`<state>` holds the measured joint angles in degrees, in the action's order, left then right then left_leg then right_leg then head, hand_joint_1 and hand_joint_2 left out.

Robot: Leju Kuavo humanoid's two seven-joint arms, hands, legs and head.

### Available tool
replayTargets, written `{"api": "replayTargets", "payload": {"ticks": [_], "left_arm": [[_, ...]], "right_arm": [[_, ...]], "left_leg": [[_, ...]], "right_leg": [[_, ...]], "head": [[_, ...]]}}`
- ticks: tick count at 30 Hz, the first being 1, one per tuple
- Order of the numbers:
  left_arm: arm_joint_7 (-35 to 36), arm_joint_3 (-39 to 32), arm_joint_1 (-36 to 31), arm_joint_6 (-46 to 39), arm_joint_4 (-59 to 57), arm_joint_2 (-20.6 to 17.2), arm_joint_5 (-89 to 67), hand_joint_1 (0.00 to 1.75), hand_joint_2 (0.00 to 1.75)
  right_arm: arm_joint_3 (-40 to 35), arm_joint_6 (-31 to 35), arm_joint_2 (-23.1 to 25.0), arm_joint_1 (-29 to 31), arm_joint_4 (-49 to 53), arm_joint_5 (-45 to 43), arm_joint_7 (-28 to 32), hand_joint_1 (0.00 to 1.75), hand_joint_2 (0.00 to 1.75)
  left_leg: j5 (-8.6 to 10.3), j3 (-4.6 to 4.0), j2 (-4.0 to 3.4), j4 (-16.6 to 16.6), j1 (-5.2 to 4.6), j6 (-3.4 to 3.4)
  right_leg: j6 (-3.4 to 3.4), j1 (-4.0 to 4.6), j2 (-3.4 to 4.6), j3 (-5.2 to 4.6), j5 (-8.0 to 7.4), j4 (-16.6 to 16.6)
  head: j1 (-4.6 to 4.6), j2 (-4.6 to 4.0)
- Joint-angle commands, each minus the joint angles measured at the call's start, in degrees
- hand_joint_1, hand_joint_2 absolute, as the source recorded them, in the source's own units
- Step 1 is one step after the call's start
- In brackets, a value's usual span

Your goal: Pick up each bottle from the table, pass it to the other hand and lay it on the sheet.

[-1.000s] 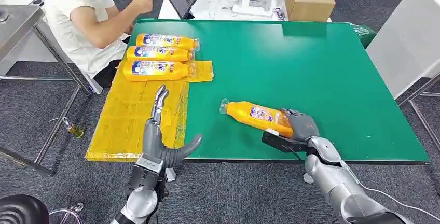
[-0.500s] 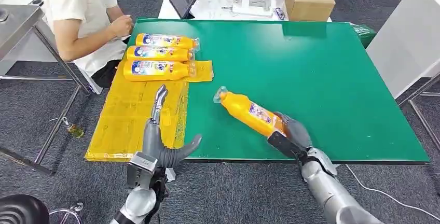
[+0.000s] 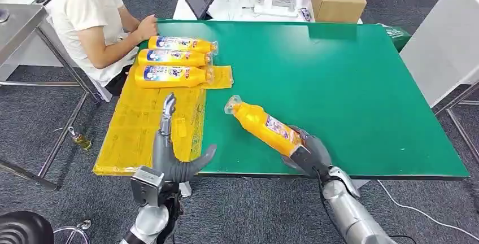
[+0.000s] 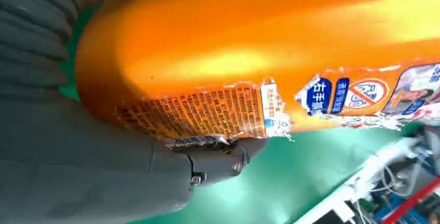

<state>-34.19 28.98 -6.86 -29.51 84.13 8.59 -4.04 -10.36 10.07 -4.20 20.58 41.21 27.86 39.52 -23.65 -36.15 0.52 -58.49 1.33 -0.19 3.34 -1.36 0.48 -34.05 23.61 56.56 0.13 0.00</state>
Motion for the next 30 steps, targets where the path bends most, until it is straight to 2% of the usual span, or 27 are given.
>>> {"api": "replayTargets", "payload": {"ticks": [1, 3, 5, 6, 7, 14, 20, 23, 25, 30], "left_arm": [[2.46, -1.18, 1.95, 4.07, -0.89, -0.02, 9.92, 0.0, 1.75], [4.81, 0.78, 1.86, 8.57, -2.91, -0.78, 12.26, 0.0, 1.75], [5.64, 2.29, 1.52, 10.21, -4.69, -1.22, 12.22, 0.0, 1.75], [5.89, 2.89, 1.27, 10.64, -5.48, -1.36, 11.82, 0.0, 1.75], [6.57, 3.54, 0.82, 11.03, -6.52, -1.46, 11.23, 0.0, 1.75], [9.07, 2.65, -1.2, 12.32, -9.99, 0.53, 15.81, 0.0, 1.75], [10.6, 3.91, -3.51, 17.96, -11.04, 0.01, 20.34, 0.0, 1.75], [11.58, 3.73, -5.28, 19.64, -12.31, 0.11, 21.88, 0.0, 1.75], [11.86, 3.37, -6.12, 19.4, -12.83, 0.63, 22.25, 0.0, 1.75], [11.77, 3.42, -5.79, 20.22, -9.57, 0.75, 24.32, 0.0, 1.75]], "right_arm": [[0.01, -5.68, 2.57, -7.91, 20.64, -6.99, -0.88, 1.75, 1.75], [-0.91, -7.29, 3.24, -9.48, 24.1, -9.55, -0.26, 1.75, 1.75], [-1.93, -8.26, 3.92, -10.32, 26.21, -10.76, 0.11, 1.75, 1.75], [-2.59, -8.36, 4.26, -10.65, 27.05, -10.97, 0.13, 1.75, 1.75], [-3.51, -8.45, 4.57, -10.9, 27.84, -11.11, 0.15, 1.75, 1.75], [-8.79, -7.56, 5.05, -11.69, 33.74, -13.95, 0.37, 1.75, 1.75], [-13.46, -8.11, 4.77, -9.49, 27.6, -12.2, 0.48, 1.75, 1.75], [-17.91, -6.36, 4.5, -8.19, 25.84, -8.67, 0.48, 1.75, 1.75], [-21.38, -2.25, 4.33, -7.59, 25.03, -6.55, 0.48, 1.73, 1.75], [-25.87, -2.13, 4.61, -6.91, 22.92, -7.2, 0.48, 1.75, 1.75]], "left_leg": [[-0.16, 0.16, -0.24, 0.03, 0.0, 0.07], [-0.1, 0.04, -0.06, 0.04, 0.0, 0.07], [-0.05, -0.09, -0.05, 0.05, -0.02, 0.05], [-0.16, 0.16, -0.13, 0.08, 0.0, 0.12], [-0.07, -0.07, -0.05, 0.06, -0.03, 0.07], [-0.07, -0.1, -0.02, 0.05, -0.02, 0.06], [-0.09, -0.01, -0.04, 0.07, 0.01, 0.1], [-0.07, -0.07, -0.09, 0.06, 0.0, 0.07], [-0.08, -0.05, -0.12, 0.07, 0.02, 0.07], [-0.08, -0.13, -0.11, 0.03, 0.04, 0.04]], "right_leg": [[-0.24, 0.06, 0.12, 0.07, 0.1, 0.0], [-0.16, 0.04, -0.02, -0.02, 0.09, -0.02], [-0.08, 0.0, 0.0, -0.14, 0.07, -0.03], [-0.22, 0.06, 0.0, 0.11, 0.16, -0.09], [-0.02, 0.0, 0.01, -0.09, 0.15, -0.04], [-0.09, 0.02, -0.04, -0.13, 0.17, -0.01], [-0.07, 0.04, -0.02, -0.03, 0.16, -0.09], [-0.03, 0.02, 0.05, -0.1, 0.12, -0.06], [-0.07, 0.05, 0.07, -0.07, 0.12, -0.08], [-0.02, 0.05, 0.09, -0.15, 0.12, -0.05]], "head": [[-0.02, 0.0], [0.0, 0.0], [0.0, 0.0], [-0.02, 0.0], [0.0, 0.0], [0.0, 0.0], [0.0, 0.0], [0.0, 0.0], [0.02, 0.0], [0.0, 0.0]]}}
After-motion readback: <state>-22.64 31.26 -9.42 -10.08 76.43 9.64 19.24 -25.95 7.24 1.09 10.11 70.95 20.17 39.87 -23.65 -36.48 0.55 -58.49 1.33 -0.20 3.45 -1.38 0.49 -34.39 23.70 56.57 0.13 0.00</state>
